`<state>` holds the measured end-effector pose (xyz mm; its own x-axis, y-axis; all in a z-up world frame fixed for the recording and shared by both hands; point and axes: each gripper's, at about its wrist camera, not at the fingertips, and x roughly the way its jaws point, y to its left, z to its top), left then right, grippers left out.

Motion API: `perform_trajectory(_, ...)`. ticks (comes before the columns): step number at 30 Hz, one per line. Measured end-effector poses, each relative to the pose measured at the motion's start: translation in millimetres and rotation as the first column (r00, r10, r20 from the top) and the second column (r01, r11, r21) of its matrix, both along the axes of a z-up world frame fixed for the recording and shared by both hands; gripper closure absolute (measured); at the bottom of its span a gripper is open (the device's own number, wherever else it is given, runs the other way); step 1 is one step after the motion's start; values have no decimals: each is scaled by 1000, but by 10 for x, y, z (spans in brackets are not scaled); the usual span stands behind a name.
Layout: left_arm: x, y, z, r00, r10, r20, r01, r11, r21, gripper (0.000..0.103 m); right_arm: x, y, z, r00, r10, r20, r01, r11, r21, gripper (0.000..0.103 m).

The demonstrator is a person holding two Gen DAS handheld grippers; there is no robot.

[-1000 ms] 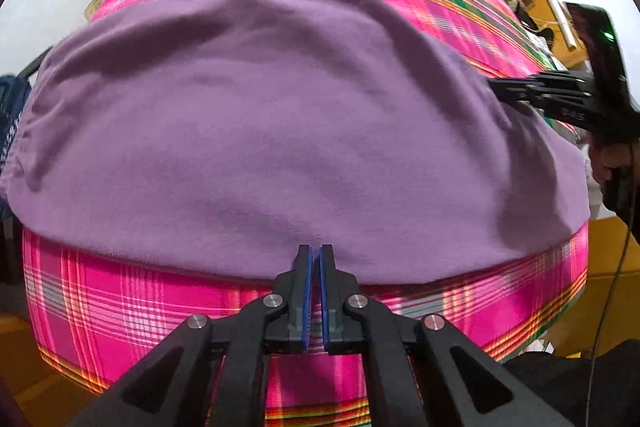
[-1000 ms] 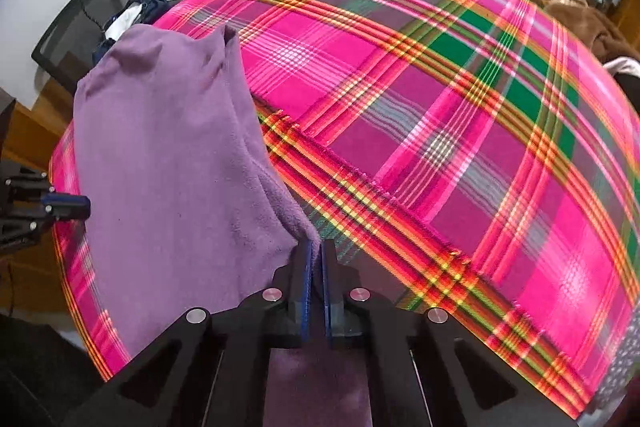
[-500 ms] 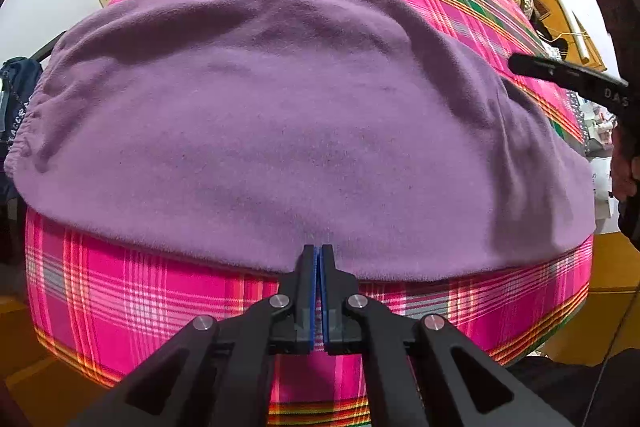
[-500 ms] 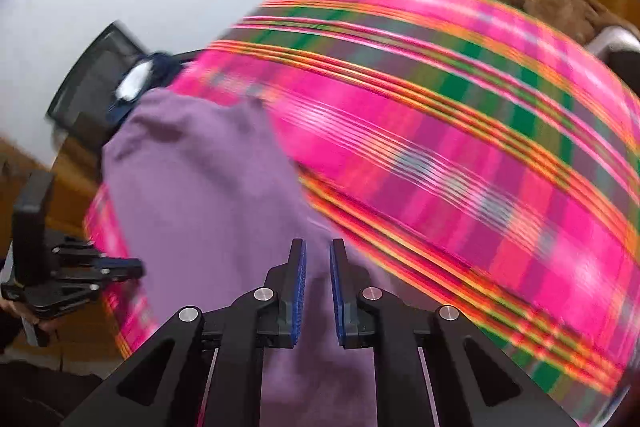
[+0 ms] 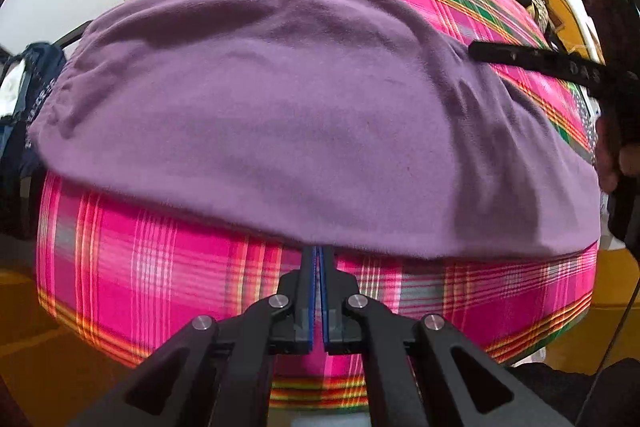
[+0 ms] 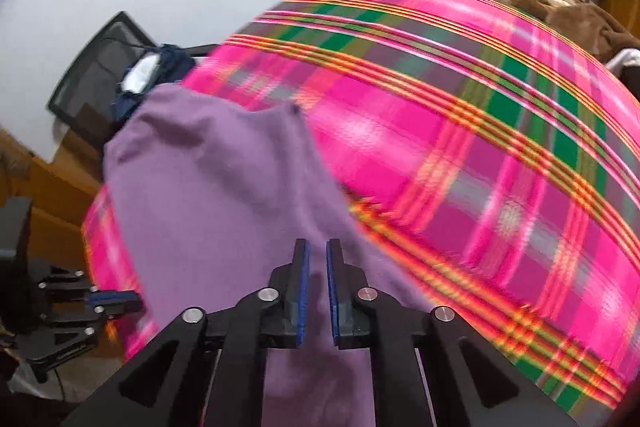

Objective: Fold clothes

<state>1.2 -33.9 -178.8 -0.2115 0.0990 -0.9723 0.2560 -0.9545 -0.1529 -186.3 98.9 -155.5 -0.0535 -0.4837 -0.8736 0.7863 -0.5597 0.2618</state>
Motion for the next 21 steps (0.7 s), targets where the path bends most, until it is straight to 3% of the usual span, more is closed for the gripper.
perform_trajectory(2, 71, -31, 22, 1000, 20, -3, -20, 1000, 1, 101, 99, -25, -34, 1000, 13, 10, -13, 1000, 14, 84)
perform_trajectory(5, 145, -103, 54, 999, 41, -9, -41, 999, 2, 101, 243, 17, -119, 999, 12, 34, -13, 999, 44, 84)
perform_trajectory(9, 109, -368, 77, 996, 90, -18, -90, 996, -9, 101, 282, 72, -294, 998, -52, 45, 46, 992, 121, 82)
perform_trajectory(16, -44, -1083, 252, 974, 199, -106, -203, 979, -25, 101, 216, 193, -159, 980, -188, 64, 180, 976, 124, 81)
perform_trajectory(21, -142, -1612, 198, 969, 218, -112, -222, 975, -20, 101, 134, -157, -72, 975, -213, 58, 206, 973, 107, 81)
